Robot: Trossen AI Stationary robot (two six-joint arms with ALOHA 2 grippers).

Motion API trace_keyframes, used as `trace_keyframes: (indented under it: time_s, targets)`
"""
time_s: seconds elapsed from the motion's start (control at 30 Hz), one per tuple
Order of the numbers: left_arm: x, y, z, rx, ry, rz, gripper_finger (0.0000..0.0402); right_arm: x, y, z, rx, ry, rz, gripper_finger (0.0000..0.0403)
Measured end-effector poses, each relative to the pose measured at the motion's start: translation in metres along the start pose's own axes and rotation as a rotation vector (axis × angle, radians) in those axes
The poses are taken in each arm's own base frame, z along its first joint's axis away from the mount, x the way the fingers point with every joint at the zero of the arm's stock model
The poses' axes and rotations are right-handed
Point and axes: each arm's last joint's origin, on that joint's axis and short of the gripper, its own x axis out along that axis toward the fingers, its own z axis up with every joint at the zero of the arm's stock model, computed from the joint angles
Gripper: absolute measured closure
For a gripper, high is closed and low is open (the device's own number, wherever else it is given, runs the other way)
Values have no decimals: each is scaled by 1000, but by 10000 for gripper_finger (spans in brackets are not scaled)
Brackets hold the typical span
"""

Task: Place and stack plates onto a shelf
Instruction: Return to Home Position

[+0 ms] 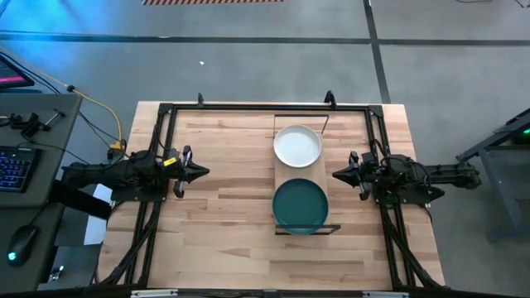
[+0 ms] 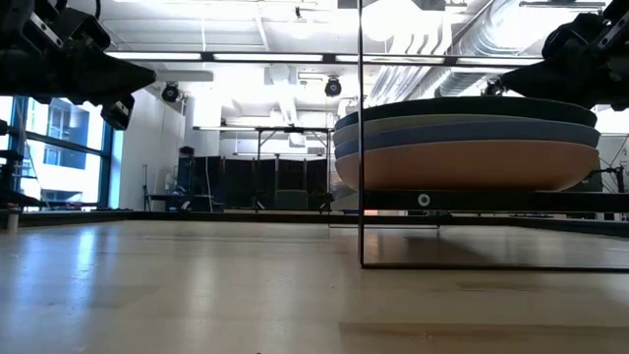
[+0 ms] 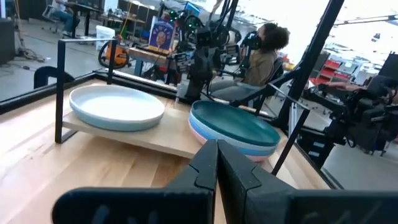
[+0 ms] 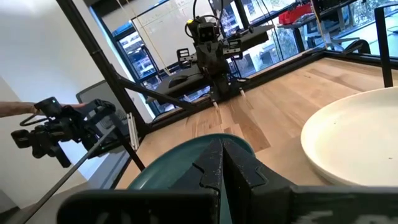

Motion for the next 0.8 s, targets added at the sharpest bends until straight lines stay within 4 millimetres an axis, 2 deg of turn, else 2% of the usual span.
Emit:
trace_keyframes:
  time_s: [0.8]
  targets:
    - [0, 0, 0, 0, 2, 0, 401, 1, -1, -1, -1, 15, -7, 402]
